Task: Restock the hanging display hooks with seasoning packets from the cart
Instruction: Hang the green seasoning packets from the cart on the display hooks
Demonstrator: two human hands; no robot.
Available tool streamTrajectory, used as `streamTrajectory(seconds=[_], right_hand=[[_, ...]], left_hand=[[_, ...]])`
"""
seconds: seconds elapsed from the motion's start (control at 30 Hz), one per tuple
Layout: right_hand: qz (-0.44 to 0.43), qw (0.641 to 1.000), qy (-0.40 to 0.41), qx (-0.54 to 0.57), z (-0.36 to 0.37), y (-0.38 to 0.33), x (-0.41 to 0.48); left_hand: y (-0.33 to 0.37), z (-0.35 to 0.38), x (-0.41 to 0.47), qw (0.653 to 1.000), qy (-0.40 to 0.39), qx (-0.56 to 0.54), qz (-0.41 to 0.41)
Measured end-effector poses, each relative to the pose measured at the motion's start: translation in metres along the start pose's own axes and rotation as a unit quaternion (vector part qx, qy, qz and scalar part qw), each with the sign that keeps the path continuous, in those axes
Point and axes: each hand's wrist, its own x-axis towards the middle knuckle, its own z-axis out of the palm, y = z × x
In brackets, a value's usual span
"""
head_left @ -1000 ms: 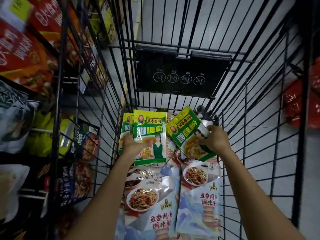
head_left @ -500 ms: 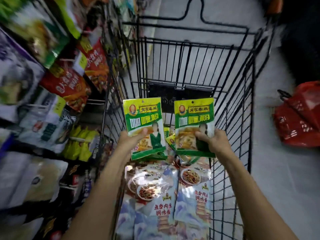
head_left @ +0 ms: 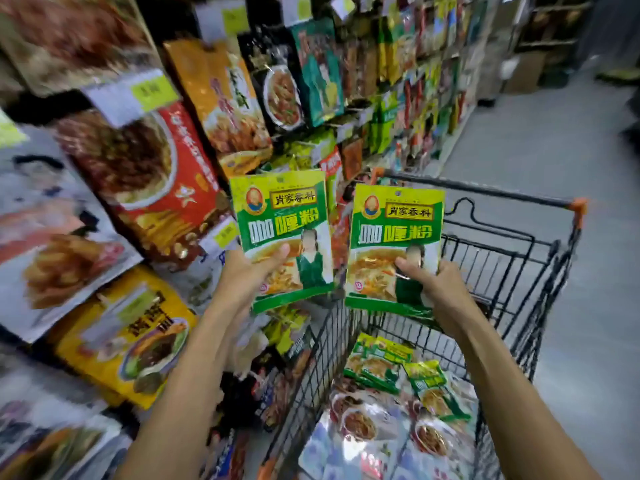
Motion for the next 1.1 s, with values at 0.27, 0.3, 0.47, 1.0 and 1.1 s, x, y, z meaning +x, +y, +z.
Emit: streamTrajectory(seconds=[0.27, 0.3, 0.47, 1.0, 1.1], right_hand=[[-0.109, 0.973, -0.200, 0.028, 0.140, -0.119, -0.045], [-0.121, 0.967, -0.224, 0.028, 0.159, -0.131, -0.053], [-0.162, 0.924, -0.342, 0.054, 0.263, -0.179, -0.109], [-0.211, 0.798, -0.556, 0.099, 0.505, -0.219, -0.293], [-0.209, 0.799, -0.554, 0.102, 0.518, -0.220, -0.302]], left_hand=[[0.135, -0.147, -0.090, 0.979, 0.162, 0.023, 0.119], [0.149, -0.165, -0.103, 0.974, 0.180, 0.026, 0.131], [0.206, -0.253, -0.181, 0.942, 0.272, 0.074, 0.184], [0.275, -0.470, -0.381, 0.820, 0.521, 0.129, 0.200], [0.275, -0.485, -0.388, 0.820, 0.522, 0.115, 0.204]])
